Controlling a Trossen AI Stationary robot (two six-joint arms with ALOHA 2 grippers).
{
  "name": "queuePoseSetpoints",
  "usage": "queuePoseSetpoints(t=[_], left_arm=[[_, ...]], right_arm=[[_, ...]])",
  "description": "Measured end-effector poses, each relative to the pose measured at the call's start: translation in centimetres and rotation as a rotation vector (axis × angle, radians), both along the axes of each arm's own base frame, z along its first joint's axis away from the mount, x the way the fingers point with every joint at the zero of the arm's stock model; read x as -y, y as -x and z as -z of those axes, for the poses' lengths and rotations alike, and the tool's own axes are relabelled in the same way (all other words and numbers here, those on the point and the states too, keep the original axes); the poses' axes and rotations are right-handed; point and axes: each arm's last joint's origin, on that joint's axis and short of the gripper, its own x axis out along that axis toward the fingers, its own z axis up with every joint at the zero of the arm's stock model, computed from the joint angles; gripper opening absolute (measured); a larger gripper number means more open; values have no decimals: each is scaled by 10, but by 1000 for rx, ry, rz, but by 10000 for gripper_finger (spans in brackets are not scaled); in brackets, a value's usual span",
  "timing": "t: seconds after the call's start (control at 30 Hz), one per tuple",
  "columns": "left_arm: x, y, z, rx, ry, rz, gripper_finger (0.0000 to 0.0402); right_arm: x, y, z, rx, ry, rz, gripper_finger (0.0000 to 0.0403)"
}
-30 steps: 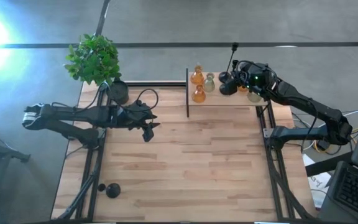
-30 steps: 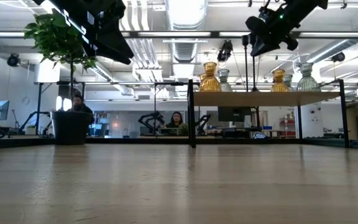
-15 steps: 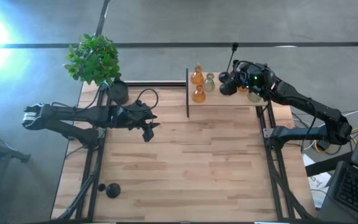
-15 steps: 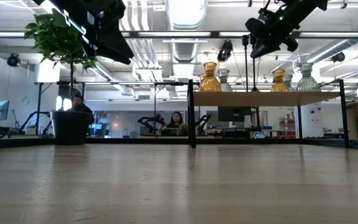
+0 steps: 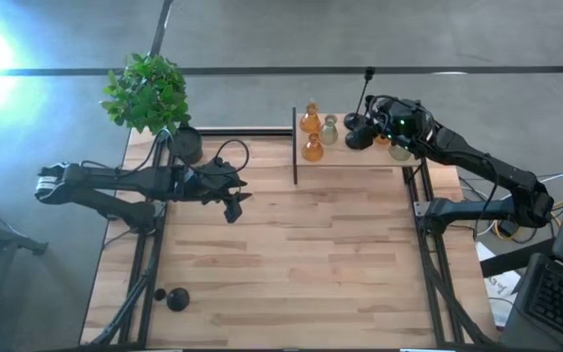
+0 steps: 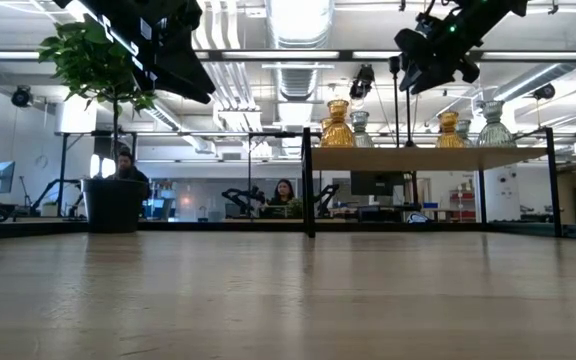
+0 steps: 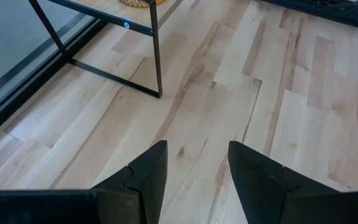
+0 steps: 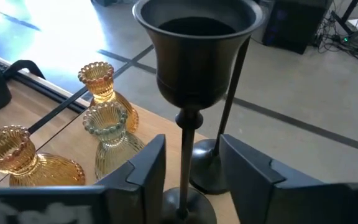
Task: Pick & Place candle stick holders
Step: Put the black candle holder on the shelf
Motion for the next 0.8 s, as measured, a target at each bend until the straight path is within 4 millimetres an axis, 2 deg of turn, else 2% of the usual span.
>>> queuePoseSetpoints(t=[0.27,0.53,0.8], left_arm=[[0,0,0,6,21,-6,174],[0,0,0,6,24,-1,174],[4,6,-5,4,74,114,174]], right_arm=[[-4,5,-5,15,12,-3,175],[-18,25,-11,11,-19,-6,174],[-40,45,-20,146,-141,-175,159]])
